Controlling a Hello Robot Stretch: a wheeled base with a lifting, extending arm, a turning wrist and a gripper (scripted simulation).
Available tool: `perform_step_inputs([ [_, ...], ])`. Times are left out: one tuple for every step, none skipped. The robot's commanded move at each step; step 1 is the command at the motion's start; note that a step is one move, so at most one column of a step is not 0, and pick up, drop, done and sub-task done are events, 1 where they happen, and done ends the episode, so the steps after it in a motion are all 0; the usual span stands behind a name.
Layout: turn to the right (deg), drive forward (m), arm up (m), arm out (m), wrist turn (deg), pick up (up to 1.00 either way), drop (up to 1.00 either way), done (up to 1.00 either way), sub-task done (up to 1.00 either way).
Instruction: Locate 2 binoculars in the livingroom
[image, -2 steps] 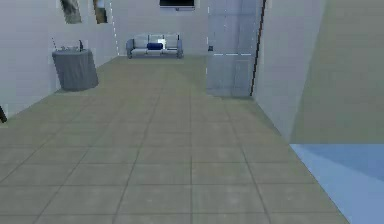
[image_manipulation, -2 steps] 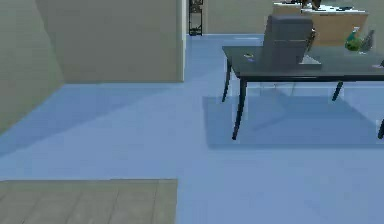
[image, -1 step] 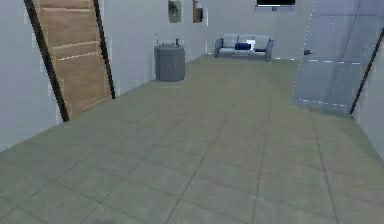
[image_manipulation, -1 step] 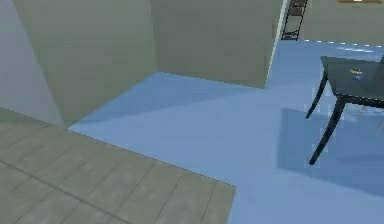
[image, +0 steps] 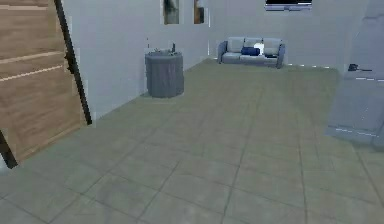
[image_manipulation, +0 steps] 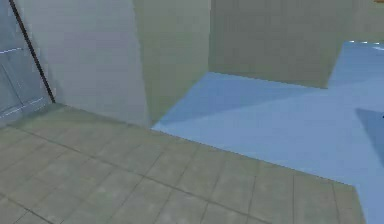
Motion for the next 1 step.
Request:
perform_step_inputs([
  [0.0,1.0,0.0,0.0,0.0,0.0,0.0,0.0,0.0],
])
